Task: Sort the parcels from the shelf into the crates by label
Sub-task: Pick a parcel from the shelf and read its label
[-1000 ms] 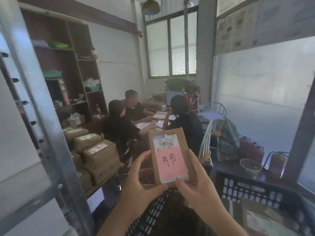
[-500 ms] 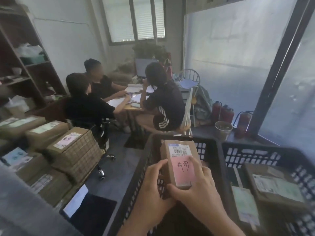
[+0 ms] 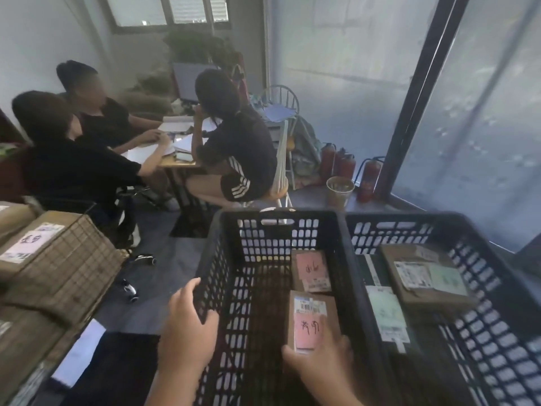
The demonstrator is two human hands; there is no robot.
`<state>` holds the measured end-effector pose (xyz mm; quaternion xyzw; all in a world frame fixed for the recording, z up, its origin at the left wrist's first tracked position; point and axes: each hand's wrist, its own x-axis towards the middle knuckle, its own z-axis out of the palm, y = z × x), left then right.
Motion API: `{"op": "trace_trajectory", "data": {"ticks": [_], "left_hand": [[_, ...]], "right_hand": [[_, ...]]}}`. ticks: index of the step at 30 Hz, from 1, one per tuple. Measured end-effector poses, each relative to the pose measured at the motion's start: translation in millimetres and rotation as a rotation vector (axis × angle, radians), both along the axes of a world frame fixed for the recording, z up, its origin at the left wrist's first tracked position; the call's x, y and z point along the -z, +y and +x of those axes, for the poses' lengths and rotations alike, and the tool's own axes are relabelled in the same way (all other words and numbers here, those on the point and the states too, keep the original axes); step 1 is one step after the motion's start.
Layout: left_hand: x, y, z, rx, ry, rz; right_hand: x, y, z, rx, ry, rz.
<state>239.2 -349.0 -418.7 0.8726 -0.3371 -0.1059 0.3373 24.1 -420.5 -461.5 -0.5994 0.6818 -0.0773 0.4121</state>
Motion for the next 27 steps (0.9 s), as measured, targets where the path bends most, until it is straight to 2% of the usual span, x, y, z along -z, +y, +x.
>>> {"op": "trace_trajectory", "data": {"ticks": [3,11,17,21,27], "left_hand": [[0,-3,-1,-0.024,0.008,0.11],[6,0,-1,0.006,-0.1,0.144],[10,1,1,0.02,-0.12,0.162],[13,1,2,0.036,-0.121,0.16],[15,3,1,0.042,-0.123,0.162]], "right_hand": [[8,-3,6,-0.028,0.106,-0.033],[28,-14,19,-0.301,0.397,-0.185],[42,-38,19,-0.644,0.719,-0.313],[61,-47,17,-0.716,0.74,-0.344],[77,-42,19,-0.665,0.687,-0.331]]}}
